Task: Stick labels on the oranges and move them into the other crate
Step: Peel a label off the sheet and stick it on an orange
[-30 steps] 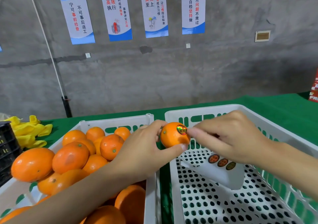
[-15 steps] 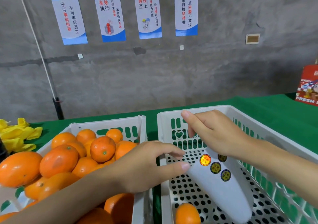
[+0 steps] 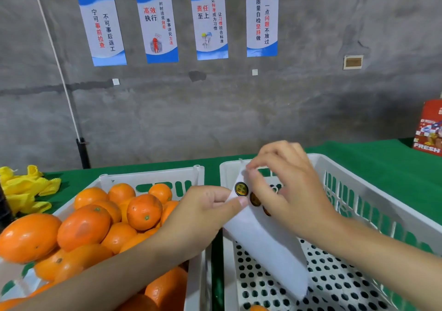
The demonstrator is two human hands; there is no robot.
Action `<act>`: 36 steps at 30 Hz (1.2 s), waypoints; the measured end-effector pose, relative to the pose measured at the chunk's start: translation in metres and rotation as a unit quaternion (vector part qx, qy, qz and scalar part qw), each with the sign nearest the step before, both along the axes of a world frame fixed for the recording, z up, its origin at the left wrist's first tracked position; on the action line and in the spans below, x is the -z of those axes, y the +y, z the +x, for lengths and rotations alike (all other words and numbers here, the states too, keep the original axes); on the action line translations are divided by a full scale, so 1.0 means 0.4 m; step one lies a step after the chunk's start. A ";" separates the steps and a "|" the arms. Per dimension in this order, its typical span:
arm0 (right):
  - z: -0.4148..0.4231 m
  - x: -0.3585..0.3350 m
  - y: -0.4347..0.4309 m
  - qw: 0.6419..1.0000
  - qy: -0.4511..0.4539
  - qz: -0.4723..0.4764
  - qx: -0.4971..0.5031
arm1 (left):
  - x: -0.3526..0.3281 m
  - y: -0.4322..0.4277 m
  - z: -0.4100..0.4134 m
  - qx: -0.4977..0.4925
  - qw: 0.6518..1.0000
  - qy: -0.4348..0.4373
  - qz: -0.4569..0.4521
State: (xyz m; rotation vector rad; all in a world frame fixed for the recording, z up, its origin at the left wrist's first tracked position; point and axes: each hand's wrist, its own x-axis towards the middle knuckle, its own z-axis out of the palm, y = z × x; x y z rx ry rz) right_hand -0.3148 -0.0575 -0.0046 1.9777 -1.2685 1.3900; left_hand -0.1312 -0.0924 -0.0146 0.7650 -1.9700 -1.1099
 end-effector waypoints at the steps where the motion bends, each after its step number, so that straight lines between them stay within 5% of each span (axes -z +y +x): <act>1: -0.001 0.008 0.001 1.000 0.021 0.012 -0.016 | 0.001 -0.002 0.000 -0.009 1.000 0.012 -0.004; 17: -0.025 0.013 -0.004 0.974 0.087 0.169 -0.124 | 0.009 -0.006 0.025 0.000 0.992 -0.090 -0.088; 36: -0.051 -0.019 0.004 0.954 0.146 0.221 -0.138 | -0.006 0.009 0.026 0.049 0.994 -0.100 0.005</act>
